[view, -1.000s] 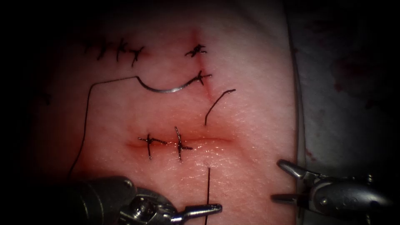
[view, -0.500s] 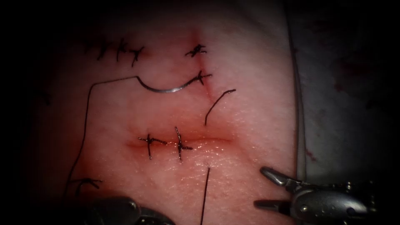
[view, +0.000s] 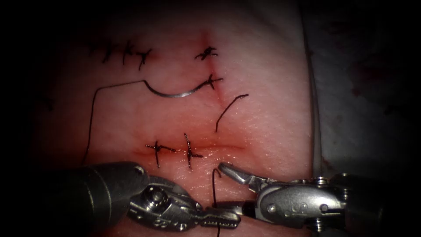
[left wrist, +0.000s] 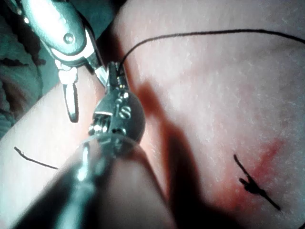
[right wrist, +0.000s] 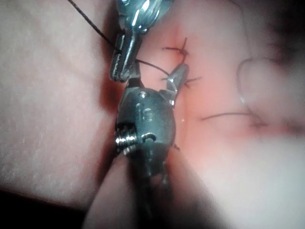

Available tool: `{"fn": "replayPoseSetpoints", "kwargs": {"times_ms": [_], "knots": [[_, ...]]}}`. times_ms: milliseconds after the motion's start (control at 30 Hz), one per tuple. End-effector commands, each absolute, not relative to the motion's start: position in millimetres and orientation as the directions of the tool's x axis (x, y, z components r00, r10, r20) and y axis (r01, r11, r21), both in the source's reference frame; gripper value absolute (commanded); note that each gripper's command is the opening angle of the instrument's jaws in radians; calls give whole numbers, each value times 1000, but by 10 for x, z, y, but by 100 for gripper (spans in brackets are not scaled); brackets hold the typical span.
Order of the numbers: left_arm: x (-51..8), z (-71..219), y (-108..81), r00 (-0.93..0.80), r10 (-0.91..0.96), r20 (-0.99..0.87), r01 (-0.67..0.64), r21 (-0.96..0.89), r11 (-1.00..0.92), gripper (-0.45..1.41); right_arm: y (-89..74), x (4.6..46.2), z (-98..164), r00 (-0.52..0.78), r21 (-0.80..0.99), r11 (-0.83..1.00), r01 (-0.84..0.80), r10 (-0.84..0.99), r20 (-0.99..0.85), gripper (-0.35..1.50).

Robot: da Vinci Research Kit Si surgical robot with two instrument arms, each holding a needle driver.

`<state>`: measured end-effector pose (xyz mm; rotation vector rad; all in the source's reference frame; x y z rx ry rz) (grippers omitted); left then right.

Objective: Wound Closure
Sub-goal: Use the right gripper to hand off a length of suture to the left gripper.

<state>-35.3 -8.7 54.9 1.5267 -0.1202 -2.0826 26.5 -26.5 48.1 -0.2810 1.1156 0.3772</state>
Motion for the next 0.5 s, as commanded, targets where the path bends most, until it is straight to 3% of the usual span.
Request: {"fn": "replayPoseSetpoints", "kwargs": {"times_ms": [33, 167, 233, 333, 367, 400, 500], "knots": [[-359, 555, -86, -204, -478, -855, 374, 383, -844, -45, -258, 280, 489, 373, -27, 901, -433, 152, -915, 131], [-357, 555, -87, -205, -479, -854, 375, 383, -844, -45, -254, 297, 500, 344, -31, 914, -405, 121, -931, 130], [-357, 555, -87, -205, -479, -854, 375, 383, -844, -45, -255, 299, 503, 343, -25, 923, -384, 118, -932, 111], [-354, 554, -88, -202, -479, -854, 377, 384, -843, -45, -257, 298, 502, 359, -32, 934, -356, 105, -928, 42], [-354, 554, -88, -202, -479, -854, 377, 384, -843, -45, -257, 298, 502, 359, -32, 934, -356, 105, -928, 42], [-353, 554, -89, -201, -480, -854, 377, 384, -843, -45, -258, 295, 501, 376, -19, 944, -329, 112, -920, -35], [-352, 554, -89, -206, -481, -852, 377, 384, -843, -45, -259, 293, 500, 398, -16, 946, -323, 120, -910, -35]]}}
